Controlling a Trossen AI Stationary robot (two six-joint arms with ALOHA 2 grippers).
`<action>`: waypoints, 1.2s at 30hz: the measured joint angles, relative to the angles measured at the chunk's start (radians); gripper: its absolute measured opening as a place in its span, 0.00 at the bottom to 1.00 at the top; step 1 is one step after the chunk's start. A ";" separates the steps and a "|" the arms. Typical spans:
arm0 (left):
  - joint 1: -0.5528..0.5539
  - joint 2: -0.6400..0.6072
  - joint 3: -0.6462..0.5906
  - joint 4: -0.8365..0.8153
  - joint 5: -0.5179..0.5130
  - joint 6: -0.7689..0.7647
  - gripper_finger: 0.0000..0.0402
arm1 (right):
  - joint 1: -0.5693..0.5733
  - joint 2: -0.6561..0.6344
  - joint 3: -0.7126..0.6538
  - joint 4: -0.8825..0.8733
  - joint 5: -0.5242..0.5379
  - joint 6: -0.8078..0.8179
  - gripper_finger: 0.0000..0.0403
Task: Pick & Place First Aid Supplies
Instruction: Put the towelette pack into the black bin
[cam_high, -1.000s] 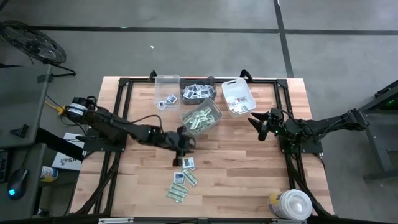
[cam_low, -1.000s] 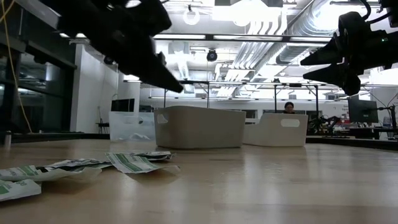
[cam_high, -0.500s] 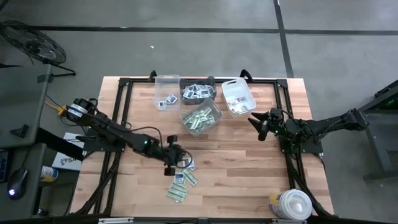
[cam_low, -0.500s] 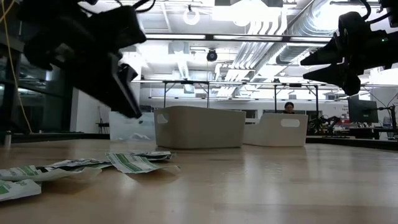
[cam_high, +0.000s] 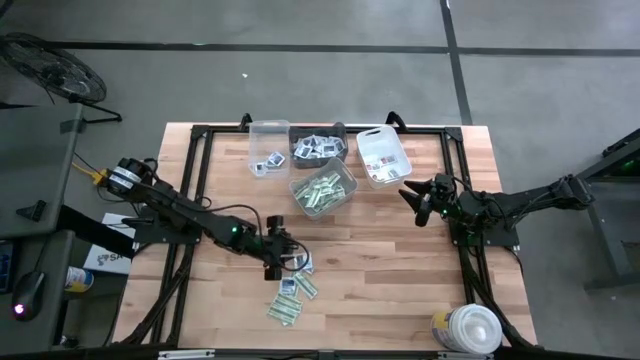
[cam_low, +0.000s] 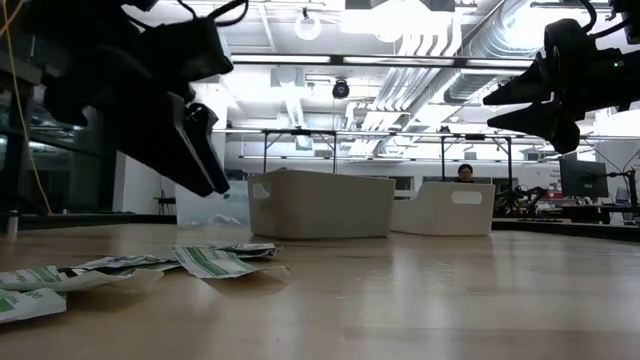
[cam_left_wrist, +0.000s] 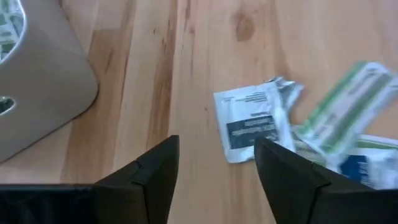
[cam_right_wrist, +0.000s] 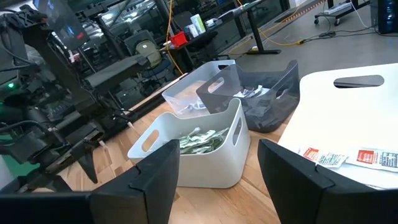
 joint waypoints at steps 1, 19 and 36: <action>0.000 0.009 0.001 0.002 -0.008 0.000 0.52 | 0.000 0.000 0.000 0.000 0.000 0.000 0.52; -0.007 0.112 0.000 0.096 -0.026 0.009 0.52 | 0.000 0.000 0.000 0.000 0.000 0.000 0.52; -0.026 0.232 0.005 0.171 -0.068 0.003 0.52 | 0.000 0.000 0.000 0.000 0.000 0.000 0.52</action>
